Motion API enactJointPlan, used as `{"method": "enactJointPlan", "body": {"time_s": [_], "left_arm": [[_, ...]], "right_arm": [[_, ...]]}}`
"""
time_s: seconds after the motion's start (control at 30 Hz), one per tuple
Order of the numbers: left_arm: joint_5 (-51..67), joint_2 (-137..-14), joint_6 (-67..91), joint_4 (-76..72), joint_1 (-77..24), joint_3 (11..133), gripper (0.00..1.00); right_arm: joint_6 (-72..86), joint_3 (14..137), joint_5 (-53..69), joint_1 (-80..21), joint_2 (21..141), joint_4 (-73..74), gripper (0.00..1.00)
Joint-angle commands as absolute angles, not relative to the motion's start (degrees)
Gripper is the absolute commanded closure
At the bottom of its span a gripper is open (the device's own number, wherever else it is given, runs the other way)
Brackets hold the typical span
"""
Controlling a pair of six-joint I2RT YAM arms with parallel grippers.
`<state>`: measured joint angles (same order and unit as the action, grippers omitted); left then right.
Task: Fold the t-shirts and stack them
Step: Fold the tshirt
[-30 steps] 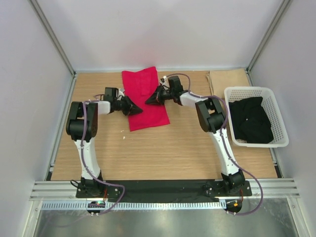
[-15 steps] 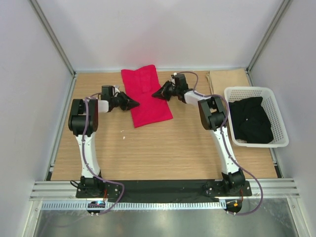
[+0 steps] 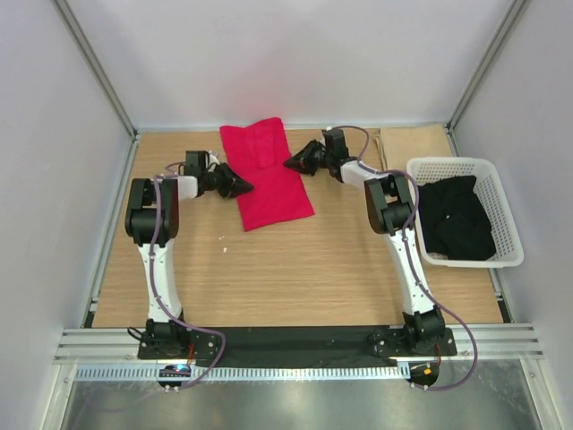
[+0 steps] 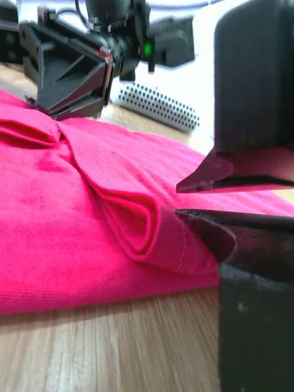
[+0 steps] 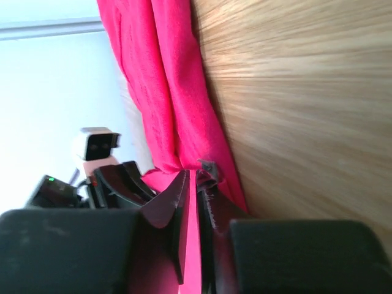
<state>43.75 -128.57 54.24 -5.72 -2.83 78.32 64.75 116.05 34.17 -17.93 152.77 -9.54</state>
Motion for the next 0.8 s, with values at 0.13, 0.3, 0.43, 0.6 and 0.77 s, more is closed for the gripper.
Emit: {"method": "enactJointPlan", "body": {"time_s": [0.13, 0.3, 0.43, 0.6, 0.77], "left_arm": [[39.47, -119.45, 45.09, 7.64, -2.29, 82.00, 0.66], [38.32, -111.64, 42.80, 14.41, -2.02, 79.55, 0.57], [38.15, -106.28, 42.37, 15.29, -1.85, 71.21, 0.50], [37.01, -101.17, 41.13, 18.01, -1.85, 60.57, 0.47], [34.98, -101.07, 42.27, 18.02, -2.29, 56.16, 0.39]], "right_arm": [[45.63, 116.98, 34.01, -13.89, 141.51, 13.43, 0.70], [36.22, 109.18, 35.94, -13.71, 134.84, 21.44, 0.55], [34.19, 98.81, 38.67, -13.97, 129.03, 21.27, 0.48], [31.12, 89.22, 40.25, -14.76, 124.72, 21.27, 0.46], [29.10, 85.43, 39.11, -15.20, 123.84, 22.05, 0.46]]}}
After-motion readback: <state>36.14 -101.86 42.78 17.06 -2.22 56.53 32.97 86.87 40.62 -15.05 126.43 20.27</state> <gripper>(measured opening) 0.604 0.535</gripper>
